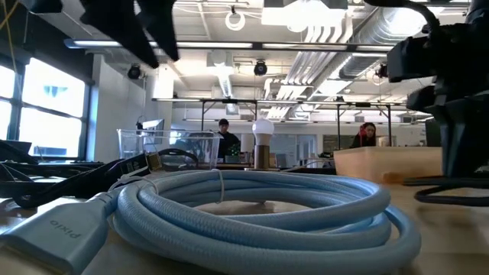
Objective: Pick & Place USB Port
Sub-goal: Put the black USB cable into the transparent bin
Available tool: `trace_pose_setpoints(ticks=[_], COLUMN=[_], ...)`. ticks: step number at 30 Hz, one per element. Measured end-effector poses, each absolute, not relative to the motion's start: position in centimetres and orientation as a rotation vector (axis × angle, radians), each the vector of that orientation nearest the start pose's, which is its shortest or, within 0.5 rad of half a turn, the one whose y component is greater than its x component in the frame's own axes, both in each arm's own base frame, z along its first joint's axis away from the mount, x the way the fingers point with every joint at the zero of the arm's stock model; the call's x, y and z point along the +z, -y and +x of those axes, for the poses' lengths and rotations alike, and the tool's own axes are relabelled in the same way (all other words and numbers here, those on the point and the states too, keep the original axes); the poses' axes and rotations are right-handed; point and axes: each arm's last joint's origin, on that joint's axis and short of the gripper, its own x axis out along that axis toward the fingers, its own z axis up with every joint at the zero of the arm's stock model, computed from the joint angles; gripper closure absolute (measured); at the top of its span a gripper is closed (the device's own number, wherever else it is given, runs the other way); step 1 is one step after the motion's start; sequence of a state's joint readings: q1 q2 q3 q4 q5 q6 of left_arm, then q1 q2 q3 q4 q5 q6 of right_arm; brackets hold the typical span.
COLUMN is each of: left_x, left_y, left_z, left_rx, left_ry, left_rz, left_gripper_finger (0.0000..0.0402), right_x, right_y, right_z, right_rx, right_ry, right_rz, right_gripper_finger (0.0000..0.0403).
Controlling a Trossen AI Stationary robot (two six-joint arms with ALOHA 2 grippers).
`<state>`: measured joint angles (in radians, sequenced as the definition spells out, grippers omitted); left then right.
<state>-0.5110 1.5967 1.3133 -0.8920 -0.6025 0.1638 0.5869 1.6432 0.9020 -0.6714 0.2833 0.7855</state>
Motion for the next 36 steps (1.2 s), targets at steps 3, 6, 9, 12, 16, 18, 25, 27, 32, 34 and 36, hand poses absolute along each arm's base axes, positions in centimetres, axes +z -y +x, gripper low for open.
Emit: trace_pose_setpoints(ticks=[3,6,9,12,16,18,25,27,32,34,36], left_x=[27.7,28.2,28.2,28.3,28.4,28.5,29.2,29.4,29.9,30.1,30.3], left_y=[14.2,14.2,14.0,14.0,14.1,14.2,15.0,15.4,16.3,16.6,16.8], left_z=[28.2,27.9,27.7,27.5,27.7,28.0,29.4,29.6,30.3,30.5,30.7], left_rx=[0.115,0.233,0.243,0.237,0.241,0.263,0.177,0.098,-0.117,-0.182,-0.236], left_ry=[-0.937,-0.899,-0.908,-0.919,-0.902,-0.869,-0.773,-0.746,-0.632,-0.582,-0.539], left_rz=[0.877,0.948,0.963,0.97,0.979,1.001,1.109,1.128,1.176,1.21,1.255], left_gripper_finger=[0.0241,0.0241,0.0241,0.0241,0.0241,0.0241,0.0241,0.0241,0.0241,0.0241,0.0241], right_x=[15.2,15.3,15.8,17.3,20.2,21.9,27.0,28.0,29.0,29.2,29.2], right_y=[-14.4,-14.5,-14.3,-13.8,-13.4,-13.6,-14.8,-15.1,-15.4,-15.1,-14.9], right_z=[23.7,24.1,24.2,24.1,24.1,24.5,26.5,27.1,28.5,28.9,29.2], right_rx=[-0.267,-0.256,-0.268,-0.335,-0.428,-0.421,-0.278,-0.236,-0.058,-0.015,0.014], right_ry=[-1.213,-1.157,-1.122,-1.095,-1.018,-0.96,-0.771,-0.719,-0.652,-0.645,-0.647], right_rz=[0.031,-0.017,-0.081,-0.15,-0.239,-0.256,-0.32,-0.342,-0.305,-0.287,-0.268], right_gripper_finger=[0.0399,0.04,0.04,0.0401,0.0402,0.0402,0.0402,0.0402,0.0403,0.0403,0.0403])
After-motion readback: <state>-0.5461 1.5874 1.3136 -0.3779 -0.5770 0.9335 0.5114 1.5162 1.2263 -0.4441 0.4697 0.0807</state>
